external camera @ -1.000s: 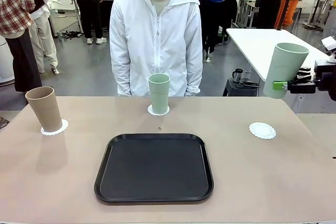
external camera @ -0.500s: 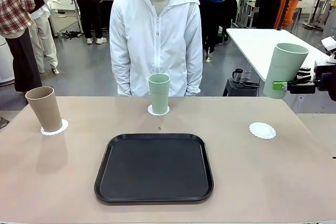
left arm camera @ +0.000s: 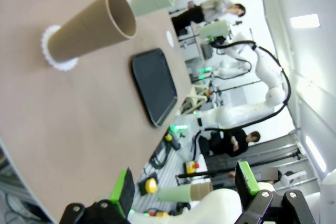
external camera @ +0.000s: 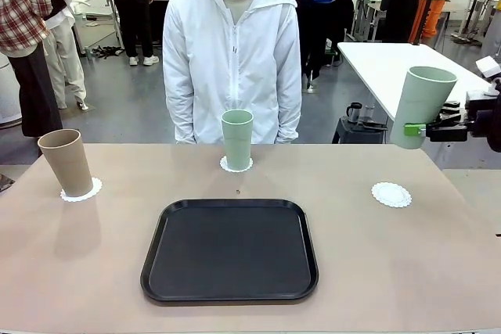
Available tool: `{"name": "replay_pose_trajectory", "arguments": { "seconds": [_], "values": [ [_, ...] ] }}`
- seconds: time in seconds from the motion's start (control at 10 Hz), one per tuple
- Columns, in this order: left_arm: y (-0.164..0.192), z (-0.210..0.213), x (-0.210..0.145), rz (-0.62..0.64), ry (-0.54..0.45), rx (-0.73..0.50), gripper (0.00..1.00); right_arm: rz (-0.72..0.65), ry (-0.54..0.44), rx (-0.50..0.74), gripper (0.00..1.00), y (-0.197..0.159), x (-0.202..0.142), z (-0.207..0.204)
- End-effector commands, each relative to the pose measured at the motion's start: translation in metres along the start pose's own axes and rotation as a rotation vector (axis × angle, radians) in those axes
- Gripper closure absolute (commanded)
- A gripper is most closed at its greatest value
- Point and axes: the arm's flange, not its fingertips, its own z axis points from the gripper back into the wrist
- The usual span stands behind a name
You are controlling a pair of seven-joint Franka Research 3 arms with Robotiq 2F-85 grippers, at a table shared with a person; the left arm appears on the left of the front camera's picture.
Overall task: Place coasters on the table and set cups on them.
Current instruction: Take one Reusable plastic cup from the Flat Tray and place it on a coaster set by the human.
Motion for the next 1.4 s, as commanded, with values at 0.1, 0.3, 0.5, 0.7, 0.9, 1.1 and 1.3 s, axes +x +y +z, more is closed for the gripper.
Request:
{"name": "replay_pose_trajectory", "arguments": {
  "seconds": [0.1, 0.3, 0.5, 0.7, 0.9, 1.1, 1.3],
  "values": [
    [-0.001, 0.0, 0.0, 0.004, -0.001, 0.007, 0.0, 0.08, 0.007, 0.039, 0.19, -0.024, -0.043, -0.009],
    [-0.001, 0.0, 0.0, 0.004, -0.001, 0.007, 0.0, 0.113, 0.026, 0.048, 0.19, -0.032, -0.066, -0.007],
    [-0.001, 0.0, 0.0, 0.004, -0.001, 0.007, 0.0, 0.094, 0.036, 0.069, 0.19, -0.039, -0.089, -0.007],
    [-0.001, 0.0, 0.0, 0.004, -0.001, 0.007, 0.0, 0.048, 0.044, 0.091, 0.19, -0.045, -0.108, -0.008],
    [-0.001, 0.0, 0.0, 0.004, -0.001, 0.007, 0.0, 0.027, 0.041, 0.1, 0.19, -0.044, -0.114, -0.006],
    [-0.001, 0.0, 0.0, 0.004, -0.001, 0.007, 0.0, 0.013, 0.033, 0.093, 0.19, -0.048, -0.122, -0.008],
    [-0.001, 0.0, 0.0, 0.004, -0.001, 0.007, 0.0, 0.0, 0.029, 0.099, 0.19, -0.051, -0.128, -0.015]
  ]
}}
